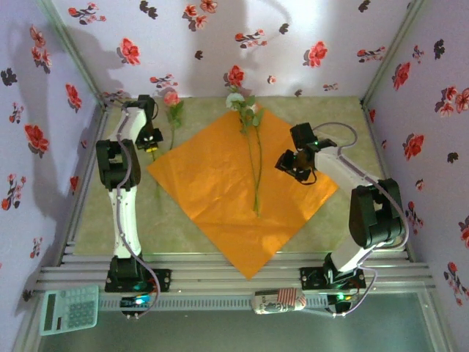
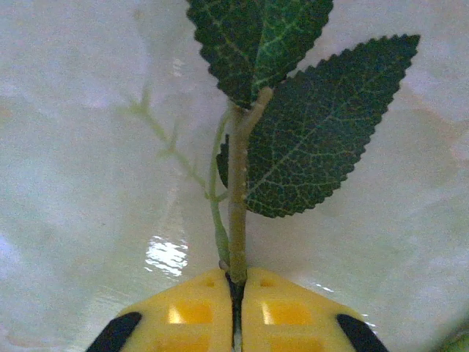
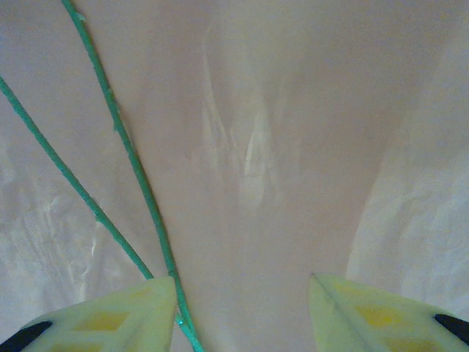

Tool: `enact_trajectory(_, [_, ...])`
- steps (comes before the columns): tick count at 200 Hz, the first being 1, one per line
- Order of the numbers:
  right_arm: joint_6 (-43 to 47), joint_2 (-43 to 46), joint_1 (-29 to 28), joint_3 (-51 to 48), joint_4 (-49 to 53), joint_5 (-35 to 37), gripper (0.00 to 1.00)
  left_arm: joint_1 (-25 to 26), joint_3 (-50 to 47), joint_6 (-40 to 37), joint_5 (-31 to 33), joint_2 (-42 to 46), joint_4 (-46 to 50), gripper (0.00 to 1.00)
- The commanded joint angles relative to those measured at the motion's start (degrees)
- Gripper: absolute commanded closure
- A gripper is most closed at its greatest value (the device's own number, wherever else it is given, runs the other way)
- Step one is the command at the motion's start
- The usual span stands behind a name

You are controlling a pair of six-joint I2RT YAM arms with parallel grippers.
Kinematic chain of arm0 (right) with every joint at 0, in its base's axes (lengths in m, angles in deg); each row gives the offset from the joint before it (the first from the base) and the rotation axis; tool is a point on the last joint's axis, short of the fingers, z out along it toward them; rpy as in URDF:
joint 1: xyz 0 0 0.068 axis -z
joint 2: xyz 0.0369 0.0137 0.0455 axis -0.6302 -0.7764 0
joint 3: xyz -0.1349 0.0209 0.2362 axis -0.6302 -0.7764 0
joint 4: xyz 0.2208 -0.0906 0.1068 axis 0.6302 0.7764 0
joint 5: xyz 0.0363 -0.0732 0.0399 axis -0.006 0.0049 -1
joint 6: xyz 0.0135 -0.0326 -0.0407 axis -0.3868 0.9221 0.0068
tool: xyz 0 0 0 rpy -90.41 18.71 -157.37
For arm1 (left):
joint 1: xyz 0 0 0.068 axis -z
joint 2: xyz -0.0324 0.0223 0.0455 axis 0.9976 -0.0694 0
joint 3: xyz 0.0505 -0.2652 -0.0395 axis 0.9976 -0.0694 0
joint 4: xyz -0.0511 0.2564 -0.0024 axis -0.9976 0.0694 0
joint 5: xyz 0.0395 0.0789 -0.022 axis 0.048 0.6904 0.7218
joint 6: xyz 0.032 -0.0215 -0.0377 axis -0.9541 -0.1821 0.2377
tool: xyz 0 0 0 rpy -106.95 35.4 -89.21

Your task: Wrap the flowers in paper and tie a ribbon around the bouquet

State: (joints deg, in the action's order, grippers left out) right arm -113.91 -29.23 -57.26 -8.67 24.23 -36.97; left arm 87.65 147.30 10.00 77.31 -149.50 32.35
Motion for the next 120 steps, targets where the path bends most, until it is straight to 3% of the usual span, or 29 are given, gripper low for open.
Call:
enact_trajectory(1, [0.0, -0.4, -0.6, 1.9, 1.9, 1.4, 0.49, 0.6, 1.3, -1.7, 5.6, 2.9, 1.4, 1.0])
enact_trajectory(54, [0.2, 0.6, -0.9, 2.1, 2.3, 2.4, 0.49, 4.2, -0.8, -5.4, 21.2, 16.8, -1.5, 1.0])
enact_trajectory(80, [0.4, 0.5, -0.9, 2.5, 2.0, 2.7, 0.49, 7.7, 0.2, -8.6, 24.8, 22.3, -1.3, 1.0])
enact_trajectory(98, [0.4, -0.1, -0.9, 3.0, 1.6, 2.1, 0.49, 9.7, -0.8, -9.3, 20.2, 26.2, -1.9, 1.0])
enact_trajectory(120, [0.2, -1.0, -0.8, 3.5, 0.6, 0.8, 0.49, 10.8, -2.5, -3.6, -1.3, 29.1, -3.3, 1.0])
